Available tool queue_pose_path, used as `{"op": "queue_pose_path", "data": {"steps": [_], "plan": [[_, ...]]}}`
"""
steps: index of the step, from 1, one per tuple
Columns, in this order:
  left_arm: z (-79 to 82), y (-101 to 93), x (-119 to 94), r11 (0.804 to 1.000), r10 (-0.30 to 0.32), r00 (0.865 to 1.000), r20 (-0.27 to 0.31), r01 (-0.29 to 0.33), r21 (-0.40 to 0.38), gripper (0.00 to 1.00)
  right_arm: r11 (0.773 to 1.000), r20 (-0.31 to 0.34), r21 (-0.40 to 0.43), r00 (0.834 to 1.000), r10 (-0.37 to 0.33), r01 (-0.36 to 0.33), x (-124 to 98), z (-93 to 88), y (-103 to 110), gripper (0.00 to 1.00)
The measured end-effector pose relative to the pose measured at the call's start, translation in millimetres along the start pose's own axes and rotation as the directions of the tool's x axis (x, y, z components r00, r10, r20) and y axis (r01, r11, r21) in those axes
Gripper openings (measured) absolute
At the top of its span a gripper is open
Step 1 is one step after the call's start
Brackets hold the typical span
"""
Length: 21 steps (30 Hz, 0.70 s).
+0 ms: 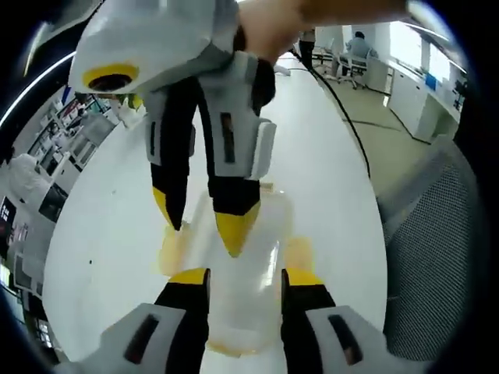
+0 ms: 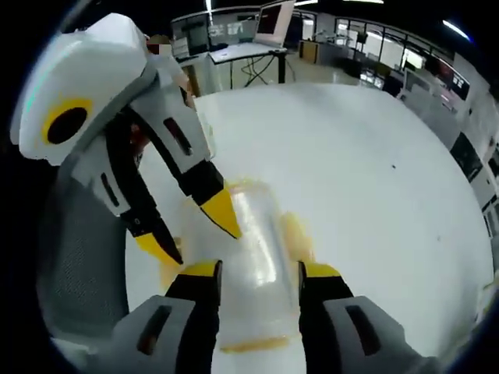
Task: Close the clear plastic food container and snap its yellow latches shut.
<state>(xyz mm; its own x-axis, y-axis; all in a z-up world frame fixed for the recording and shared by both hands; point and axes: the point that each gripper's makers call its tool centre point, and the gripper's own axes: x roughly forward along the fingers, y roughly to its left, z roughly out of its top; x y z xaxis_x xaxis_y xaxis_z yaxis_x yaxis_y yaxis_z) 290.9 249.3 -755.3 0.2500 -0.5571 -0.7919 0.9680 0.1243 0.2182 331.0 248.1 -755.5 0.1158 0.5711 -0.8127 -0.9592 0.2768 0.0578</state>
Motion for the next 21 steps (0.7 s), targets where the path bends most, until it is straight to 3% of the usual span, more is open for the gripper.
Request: {"op": "queue_pose_path", "data": {"steps": [7,21], "plan": [[-5.3,-13.2,8,0.998,-0.015,0.999,-0.041,0.018,0.059,0.33,0.999,-0.049,-0.023,0.998,0.043,-0.044,5,0.7,0,0.37],[-5.4,-11.7,13,0.998,0.025,0.997,-0.068,-0.021,0.054,0.35,0.989,-0.162,-0.04,0.977,0.137,-0.145,14,2.3,-9,0.4]]}}
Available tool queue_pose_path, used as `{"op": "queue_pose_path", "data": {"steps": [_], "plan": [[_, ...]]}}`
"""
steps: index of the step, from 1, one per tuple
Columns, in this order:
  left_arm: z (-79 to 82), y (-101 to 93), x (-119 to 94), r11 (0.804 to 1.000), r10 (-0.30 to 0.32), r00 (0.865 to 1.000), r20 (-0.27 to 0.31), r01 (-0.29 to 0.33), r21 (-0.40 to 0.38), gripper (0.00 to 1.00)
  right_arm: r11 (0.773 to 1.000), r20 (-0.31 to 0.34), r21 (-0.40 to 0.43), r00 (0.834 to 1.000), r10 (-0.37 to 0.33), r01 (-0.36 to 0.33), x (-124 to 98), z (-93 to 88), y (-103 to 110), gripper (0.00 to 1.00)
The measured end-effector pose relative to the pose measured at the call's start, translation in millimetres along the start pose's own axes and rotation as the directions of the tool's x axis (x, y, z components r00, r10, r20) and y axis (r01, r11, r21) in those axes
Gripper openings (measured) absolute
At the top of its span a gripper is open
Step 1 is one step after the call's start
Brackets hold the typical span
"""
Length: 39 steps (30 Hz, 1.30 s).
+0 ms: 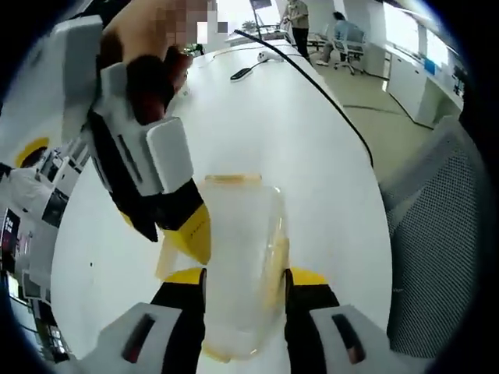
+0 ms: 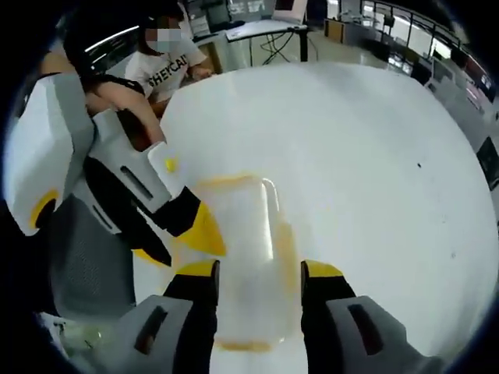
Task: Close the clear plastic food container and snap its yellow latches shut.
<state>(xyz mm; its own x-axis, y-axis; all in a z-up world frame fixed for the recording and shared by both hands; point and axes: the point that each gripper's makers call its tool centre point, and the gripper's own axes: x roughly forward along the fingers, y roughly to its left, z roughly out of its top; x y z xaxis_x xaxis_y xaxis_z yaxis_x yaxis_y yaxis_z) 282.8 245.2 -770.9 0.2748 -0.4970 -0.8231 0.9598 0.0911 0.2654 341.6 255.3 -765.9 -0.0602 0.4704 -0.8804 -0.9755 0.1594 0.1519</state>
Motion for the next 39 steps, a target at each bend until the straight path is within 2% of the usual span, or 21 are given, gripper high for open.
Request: {"op": "queue_pose_path", "data": {"steps": [8,13,19,20,26,31,35,36,37,39], "plan": [[2.5,-7.2,2,0.996,0.028,0.999,-0.03,-0.026,0.09,0.28,0.997,-0.109,-0.066,0.994,0.027,-0.035,8,-5.2,1,0.36],[2.1,-5.9,2,0.992,0.056,0.997,-0.049,-0.051,0.112,0.29,0.998,-0.109,-0.057,0.993,0.032,-0.039,10,3.9,1,0.35],[-0.1,-7.2,6,0.983,0.087,0.992,-0.087,-0.071,0.172,0.32,0.997,-0.172,-0.044,0.983,0.057,-0.066,14,1.4,0,0.35],[0.6,-7.8,8,0.979,0.093,0.991,-0.093,-0.074,0.19,0.32,0.997,-0.183,-0.034,0.981,0.065,-0.073,14,0.7,0,0.35],[1.3,-6.0,8,0.981,0.109,0.983,-0.148,-0.082,0.176,0.32,0.994,-0.243,-0.028,0.965,0.099,-0.109,16,-0.2,0,0.34],[0.9,-5.0,10,0.982,0.113,0.967,-0.227,-0.074,0.173,0.32,0.991,-0.327,-0.046,0.94,0.102,-0.124,17,0.0,2,0.33],[-0.6,-5.0,9,0.983,0.116,0.963,-0.243,-0.076,0.17,0.31,0.99,-0.356,-0.041,0.928,0.112,-0.135,17,-1.0,1,0.31],[-1.4,-5.0,9,0.982,0.121,0.962,-0.245,-0.08,0.171,0.31,0.987,-0.389,-0.018,0.91,0.142,-0.162,15,-8.3,6,0.3],[-1.5,-5.0,9,0.982,0.122,0.962,-0.246,-0.081,0.173,0.3,0.989,-0.365,-0.023,0.922,0.127,-0.146,18,-6.5,2,0.3],[-1.8,-3.8,10,0.982,0.123,0.961,-0.247,-0.082,0.171,0.28,0.986,-0.365,-0.024,0.92,0.145,-0.165,19,-7.5,2,0.3]]}}
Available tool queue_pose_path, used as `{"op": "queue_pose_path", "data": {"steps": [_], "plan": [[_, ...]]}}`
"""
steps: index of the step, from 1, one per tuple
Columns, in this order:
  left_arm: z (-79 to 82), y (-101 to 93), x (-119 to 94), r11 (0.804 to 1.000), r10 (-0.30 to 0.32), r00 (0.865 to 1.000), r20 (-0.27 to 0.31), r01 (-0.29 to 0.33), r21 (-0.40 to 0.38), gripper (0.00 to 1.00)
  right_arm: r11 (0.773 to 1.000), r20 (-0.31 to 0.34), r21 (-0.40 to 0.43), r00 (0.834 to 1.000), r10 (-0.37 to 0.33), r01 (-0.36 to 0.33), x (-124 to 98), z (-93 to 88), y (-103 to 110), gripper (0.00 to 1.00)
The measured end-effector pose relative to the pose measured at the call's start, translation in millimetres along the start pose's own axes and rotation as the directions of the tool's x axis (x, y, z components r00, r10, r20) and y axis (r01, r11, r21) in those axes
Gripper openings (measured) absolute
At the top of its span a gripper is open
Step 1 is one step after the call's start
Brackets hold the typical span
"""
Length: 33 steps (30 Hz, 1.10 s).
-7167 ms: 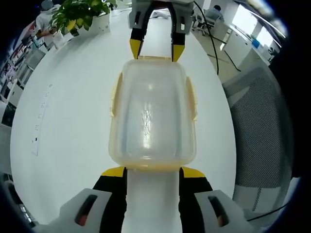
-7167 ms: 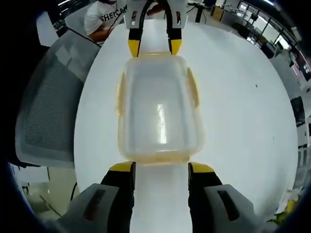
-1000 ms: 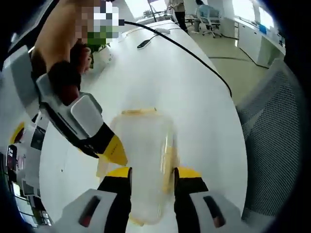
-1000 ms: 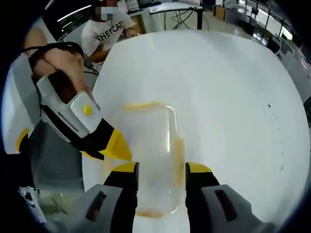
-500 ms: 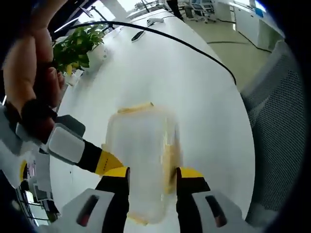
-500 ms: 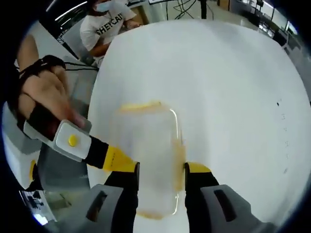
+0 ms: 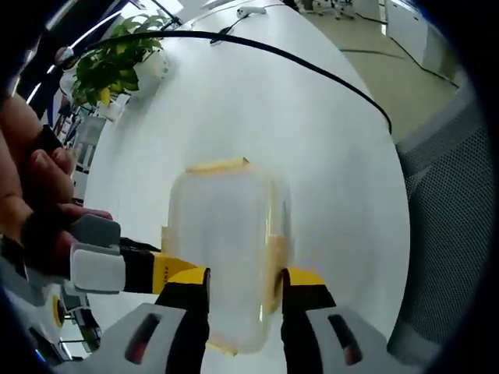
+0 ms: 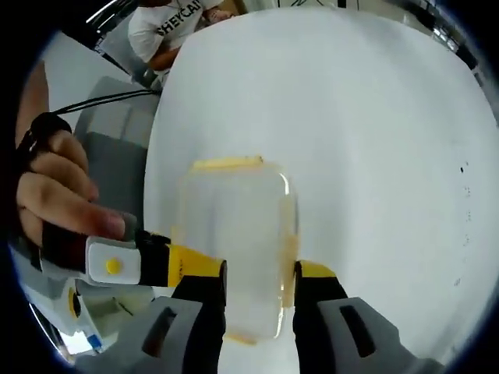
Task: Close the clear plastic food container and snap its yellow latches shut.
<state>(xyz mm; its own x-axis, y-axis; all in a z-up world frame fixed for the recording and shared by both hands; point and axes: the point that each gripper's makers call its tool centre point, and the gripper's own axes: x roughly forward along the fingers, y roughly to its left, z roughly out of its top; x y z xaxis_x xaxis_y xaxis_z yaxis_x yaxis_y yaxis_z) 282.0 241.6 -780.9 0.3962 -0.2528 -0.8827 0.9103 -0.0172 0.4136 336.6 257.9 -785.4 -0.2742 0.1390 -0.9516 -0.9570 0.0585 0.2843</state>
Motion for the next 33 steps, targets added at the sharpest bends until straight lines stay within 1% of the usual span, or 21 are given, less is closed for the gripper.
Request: {"op": "queue_pose_path", "data": {"steps": [1,2,3,6,9,14,16,20,24,31,33], "plan": [[-0.8,0.7,2.1,1.0,-0.003,1.0,-0.003,0.003,0.028,0.28,1.0,-0.006,-0.009,1.0,0.004,-0.004,0.2,0.5,-0.6,0.3],[-1.3,2.7,1.2,1.0,0.014,1.0,-0.007,-0.014,0.001,0.28,1.0,-0.003,0.004,1.0,0.003,-0.003,0.0,2.2,-1.7,0.3],[-1.0,2.2,1.7,1.0,0.011,1.0,-0.005,-0.011,0.008,0.28,1.0,-0.005,0.0,1.0,0.005,-0.005,0.3,2.3,-0.9,0.3],[-2.1,1.8,0.3,1.0,0.004,1.0,0.013,-0.004,-0.005,0.28,1.0,-0.018,-0.002,1.0,0.003,-0.003,0.9,3.5,0.2,0.31],[-0.6,0.1,1.0,1.0,0.006,1.0,0.005,-0.006,-0.005,0.28,1.0,-0.029,0.001,1.0,0.003,-0.003,0.7,4.8,-0.1,0.31],[-1.3,-0.9,-0.2,1.0,0.002,1.0,-0.01,-0.002,-0.006,0.29,1.0,-0.027,0.008,1.0,0.0,0.0,0.3,6.1,-0.5,0.32],[-1.2,-1.8,-0.5,1.0,0.001,1.0,-0.008,-0.001,-0.002,0.29,1.0,-0.026,0.008,1.0,-0.002,0.002,-0.3,5.7,0.4,0.32],[-0.9,-2.0,-0.9,1.0,-0.005,1.0,0.017,0.005,-0.011,0.29,1.0,-0.025,0.008,1.0,-0.008,0.008,0.1,7.0,-0.4,0.32],[0.0,-3.0,-1.5,1.0,0.01,1.0,0.011,-0.01,-0.004,0.29,1.0,-0.034,0.002,0.999,-0.01,0.01,-1.5,7.2,0.5,0.32],[-0.3,-3.2,-1.3,1.0,0.012,1.0,0.005,-0.012,0.004,0.3,1.0,-0.005,-0.008,1.0,-0.026,0.026,-3.1,6.7,0.7,0.33],[-0.4,-6.3,-1.8,1.0,0.006,1.0,0.001,-0.006,0.021,0.33,0.999,0.018,-0.016,0.999,-0.038,0.039,-4.3,6.4,1.0,0.33]]}}
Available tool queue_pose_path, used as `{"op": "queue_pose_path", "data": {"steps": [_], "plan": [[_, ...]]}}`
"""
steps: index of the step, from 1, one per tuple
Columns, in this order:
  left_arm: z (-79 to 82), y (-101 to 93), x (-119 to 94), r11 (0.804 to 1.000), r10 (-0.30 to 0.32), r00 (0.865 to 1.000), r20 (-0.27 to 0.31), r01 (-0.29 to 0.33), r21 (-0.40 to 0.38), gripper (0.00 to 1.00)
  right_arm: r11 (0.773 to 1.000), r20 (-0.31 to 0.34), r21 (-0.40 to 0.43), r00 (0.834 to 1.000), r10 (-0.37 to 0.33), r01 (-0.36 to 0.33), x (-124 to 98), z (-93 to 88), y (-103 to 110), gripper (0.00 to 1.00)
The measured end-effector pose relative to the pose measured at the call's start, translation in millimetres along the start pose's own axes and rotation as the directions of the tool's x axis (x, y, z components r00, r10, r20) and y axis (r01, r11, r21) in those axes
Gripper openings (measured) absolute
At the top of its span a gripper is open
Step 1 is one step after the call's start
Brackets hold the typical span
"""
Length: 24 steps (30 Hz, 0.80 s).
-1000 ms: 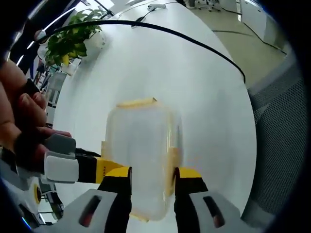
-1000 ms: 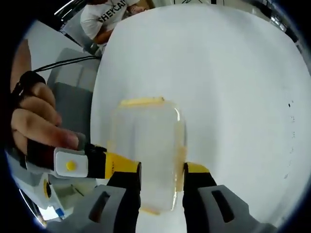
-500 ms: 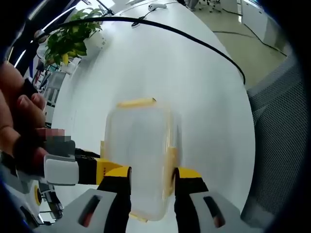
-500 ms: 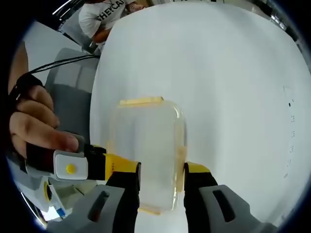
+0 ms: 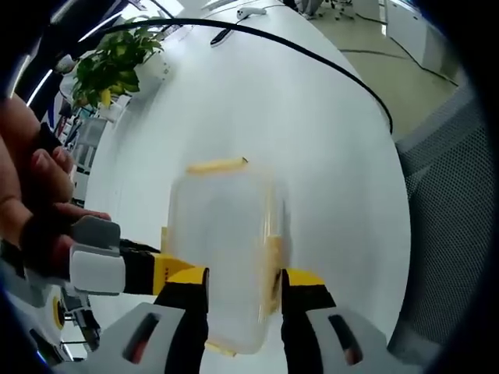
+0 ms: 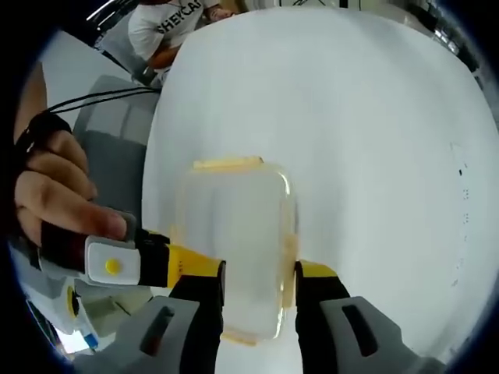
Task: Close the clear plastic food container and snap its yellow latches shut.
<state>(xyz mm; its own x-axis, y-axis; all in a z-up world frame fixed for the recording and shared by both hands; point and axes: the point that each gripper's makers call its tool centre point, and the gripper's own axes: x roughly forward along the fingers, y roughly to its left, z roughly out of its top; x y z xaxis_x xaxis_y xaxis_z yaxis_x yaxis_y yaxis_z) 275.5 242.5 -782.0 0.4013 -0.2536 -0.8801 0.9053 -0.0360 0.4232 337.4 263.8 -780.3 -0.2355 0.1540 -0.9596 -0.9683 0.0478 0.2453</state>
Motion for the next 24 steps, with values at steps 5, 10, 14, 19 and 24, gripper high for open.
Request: {"op": "queue_pose_path", "data": {"steps": [5,10,14,19,24], "plan": [[-1.4,-19.6,2,0.999,-0.017,0.999,-0.035,0.018,0.046,0.56,0.998,0.079,0.024,0.996,-0.052,0.05,-3,-1.0,0,0.33],[-2.6,-23.8,1,0.999,-0.041,0.999,-0.01,0.041,0.035,0.66,0.993,0.171,0.021,0.978,-0.119,0.117,-5,-1.0,0,0.32],[-2.4,-32.4,0,0.996,-0.083,0.997,-0.001,0.083,0.03,0.79,0.981,0.262,0.03,0.946,-0.192,0.191,-11,-5.4,-4,0.34],[-5.2,-37.1,1,0.992,-0.102,0.995,-0.012,0.103,0.067,0.87,0.973,0.407,0.151,0.886,-0.223,0.176,-22,-11.0,-2,0.4],[-6.9,-47.3,1,0.986,-0.144,0.989,-0.015,0.145,0.077,0.99,0.973,0.444,0.124,0.866,-0.229,0.194,-23,-21.6,11,0.65]]}}
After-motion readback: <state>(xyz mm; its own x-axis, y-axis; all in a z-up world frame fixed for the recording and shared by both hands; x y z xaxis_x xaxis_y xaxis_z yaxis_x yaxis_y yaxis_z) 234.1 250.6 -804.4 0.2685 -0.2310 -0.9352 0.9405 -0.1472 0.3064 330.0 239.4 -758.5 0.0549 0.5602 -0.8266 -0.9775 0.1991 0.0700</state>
